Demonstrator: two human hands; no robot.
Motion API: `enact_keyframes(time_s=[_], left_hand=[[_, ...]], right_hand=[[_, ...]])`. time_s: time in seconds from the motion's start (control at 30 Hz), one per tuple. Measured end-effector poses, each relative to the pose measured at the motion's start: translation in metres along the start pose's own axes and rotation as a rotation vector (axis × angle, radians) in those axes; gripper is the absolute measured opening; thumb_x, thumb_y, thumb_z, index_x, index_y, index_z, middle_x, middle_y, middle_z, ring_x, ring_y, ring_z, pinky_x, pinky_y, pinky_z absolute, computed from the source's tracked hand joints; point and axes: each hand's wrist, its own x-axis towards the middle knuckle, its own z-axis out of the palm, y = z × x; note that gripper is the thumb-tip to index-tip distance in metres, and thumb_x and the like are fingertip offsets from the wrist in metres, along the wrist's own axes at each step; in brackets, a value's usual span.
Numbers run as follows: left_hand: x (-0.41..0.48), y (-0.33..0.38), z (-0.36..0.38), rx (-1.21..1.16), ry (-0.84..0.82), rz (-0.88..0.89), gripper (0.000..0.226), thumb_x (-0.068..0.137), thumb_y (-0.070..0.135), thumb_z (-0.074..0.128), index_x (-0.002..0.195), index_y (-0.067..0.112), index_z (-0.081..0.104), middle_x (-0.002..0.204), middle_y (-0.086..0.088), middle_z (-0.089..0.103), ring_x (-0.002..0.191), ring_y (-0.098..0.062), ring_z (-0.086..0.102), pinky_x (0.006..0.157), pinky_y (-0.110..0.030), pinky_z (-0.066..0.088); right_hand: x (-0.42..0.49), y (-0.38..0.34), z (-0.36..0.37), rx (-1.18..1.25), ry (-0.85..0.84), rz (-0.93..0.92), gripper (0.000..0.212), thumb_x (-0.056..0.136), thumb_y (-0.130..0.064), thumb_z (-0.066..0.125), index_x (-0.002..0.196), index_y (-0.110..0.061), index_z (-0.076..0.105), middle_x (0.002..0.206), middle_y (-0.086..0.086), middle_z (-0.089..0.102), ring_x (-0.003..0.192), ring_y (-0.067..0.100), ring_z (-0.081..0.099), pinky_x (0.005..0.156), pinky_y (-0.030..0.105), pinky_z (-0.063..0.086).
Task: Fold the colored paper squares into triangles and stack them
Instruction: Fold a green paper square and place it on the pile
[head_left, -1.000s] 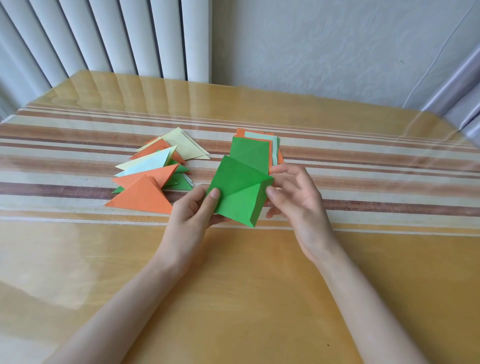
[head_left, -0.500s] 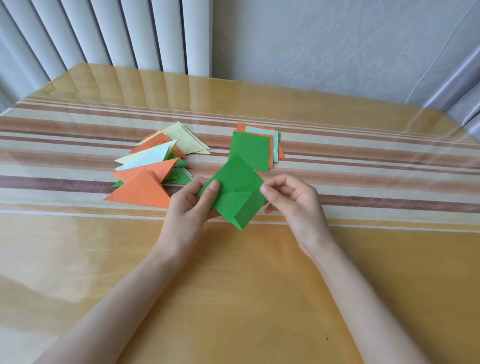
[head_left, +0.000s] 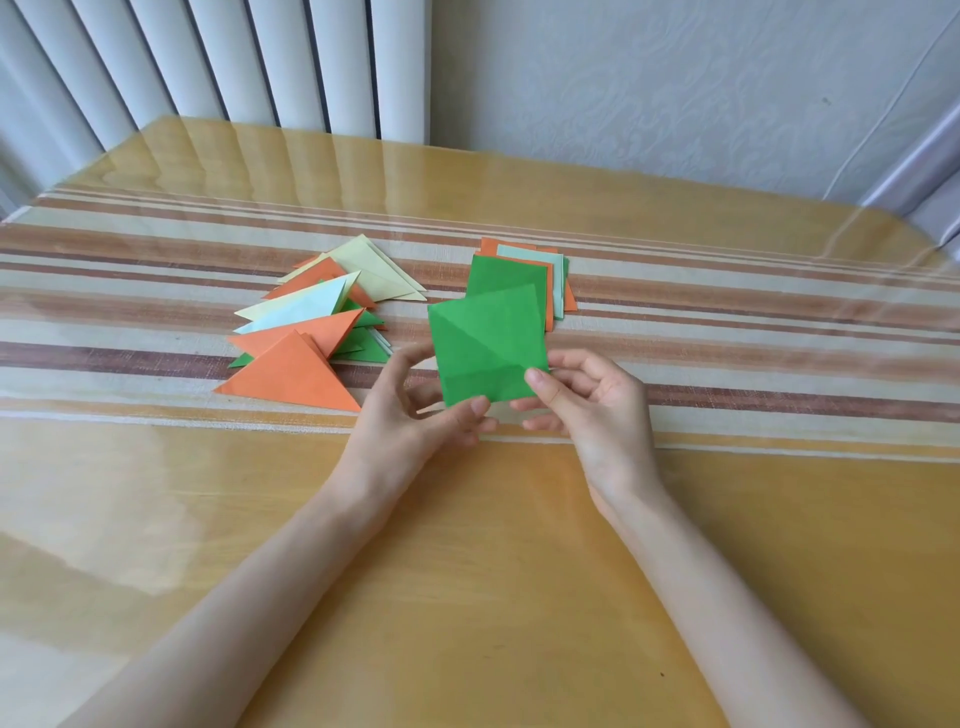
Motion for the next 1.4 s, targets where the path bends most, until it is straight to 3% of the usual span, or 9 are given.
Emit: enact_keyframes(time_s=[0.33, 0.57, 0.73, 0.87, 1.0, 1.07, 1.13, 1.23, 1.4], left_hand=[[0.002, 0.001, -0.002, 0.159, 0.042, 0.034, 0.019, 0.083, 0.004, 0.068, 0.102, 0.003, 0.064, 0.093, -0.012, 0.074, 0.077, -0.022, 0.071, 0.068, -0.027, 0.058], [0.006, 0.001, -0.005, -0.005, 0.060, -0.082, 0.006, 0.096, 0.003, 0.052, 0.095, 0.001, 0.058, 0.085, -0.013, 0.074, 0.075, -0.021, 0.073, 0.062, -0.024, 0.057], [0.006, 0.009, -0.007, -0.078, -0.004, -0.156, 0.019, 0.101, 0.003, 0.037, 0.097, 0.004, 0.056, 0.085, -0.015, 0.074, 0.075, -0.019, 0.073, 0.059, -0.022, 0.056], [0.002, 0.011, -0.007, -0.114, -0.056, -0.141, 0.027, 0.100, 0.002, 0.030, 0.105, 0.000, 0.056, 0.089, -0.017, 0.074, 0.079, -0.022, 0.073, 0.063, -0.024, 0.057], [0.003, 0.011, -0.006, -0.139, -0.074, -0.191, 0.056, 0.102, 0.043, 0.023, 0.111, 0.005, 0.062, 0.094, -0.017, 0.073, 0.082, -0.023, 0.072, 0.064, -0.024, 0.057], [0.003, 0.010, -0.005, -0.072, -0.058, -0.180, 0.066, 0.088, 0.061, 0.031, 0.108, 0.009, 0.065, 0.095, -0.015, 0.074, 0.084, -0.022, 0.072, 0.064, -0.024, 0.057], [0.002, 0.008, -0.005, -0.021, -0.032, -0.117, 0.050, 0.084, 0.047, 0.052, 0.110, 0.007, 0.064, 0.100, -0.012, 0.073, 0.087, -0.023, 0.072, 0.066, -0.024, 0.058], [0.002, 0.005, -0.006, 0.004, 0.015, -0.038, 0.020, 0.087, 0.015, 0.061, 0.104, 0.007, 0.064, 0.094, -0.009, 0.074, 0.078, -0.020, 0.073, 0.064, -0.022, 0.057], [0.002, 0.005, -0.006, 0.001, -0.075, -0.013, 0.026, 0.080, 0.023, 0.060, 0.101, 0.008, 0.065, 0.085, -0.012, 0.075, 0.075, -0.017, 0.073, 0.060, -0.020, 0.056]], right_hand=[[-0.003, 0.000, 0.001, -0.016, -0.205, 0.147, 0.017, 0.086, 0.008, 0.061, 0.100, -0.002, 0.064, 0.087, 0.009, 0.073, 0.070, 0.019, 0.071, 0.057, 0.023, 0.055], [-0.002, 0.005, 0.004, -0.015, -0.101, 0.105, 0.016, 0.088, 0.009, 0.058, 0.100, -0.002, 0.062, 0.085, 0.010, 0.072, 0.065, 0.016, 0.070, 0.055, 0.022, 0.054], [-0.002, 0.007, 0.004, -0.039, -0.086, -0.011, 0.031, 0.091, 0.010, 0.053, 0.103, -0.015, 0.068, 0.088, 0.003, 0.071, 0.067, 0.008, 0.066, 0.057, 0.020, 0.053], [-0.006, 0.012, 0.004, -0.398, -0.112, -0.315, 0.033, 0.091, 0.000, 0.051, 0.119, -0.012, 0.064, 0.097, -0.001, 0.063, 0.086, 0.002, 0.059, 0.077, 0.017, 0.047], [-0.008, 0.016, 0.004, -0.544, -0.159, -0.429, 0.036, 0.092, -0.009, 0.048, 0.124, 0.000, 0.060, 0.103, 0.004, 0.056, 0.102, 0.003, 0.053, 0.090, 0.012, 0.038], [-0.009, 0.015, 0.005, -0.543, -0.181, -0.463, 0.039, 0.095, -0.019, 0.047, 0.125, 0.002, 0.059, 0.103, 0.004, 0.054, 0.102, 0.002, 0.051, 0.091, 0.012, 0.037], [-0.009, 0.016, 0.005, -0.539, -0.181, -0.481, 0.037, 0.097, -0.022, 0.047, 0.123, 0.000, 0.061, 0.102, 0.004, 0.055, 0.100, 0.001, 0.053, 0.090, 0.013, 0.038], [-0.010, 0.015, 0.007, -0.394, -0.168, -0.360, 0.030, 0.095, -0.022, 0.055, 0.122, -0.013, 0.063, 0.103, 0.001, 0.063, 0.100, 0.008, 0.060, 0.088, 0.021, 0.046], [-0.009, 0.006, 0.009, -0.137, -0.185, -0.087, 0.012, 0.090, -0.018, 0.059, 0.091, -0.008, 0.066, 0.071, -0.002, 0.070, 0.066, 0.006, 0.064, 0.060, 0.019, 0.047]])
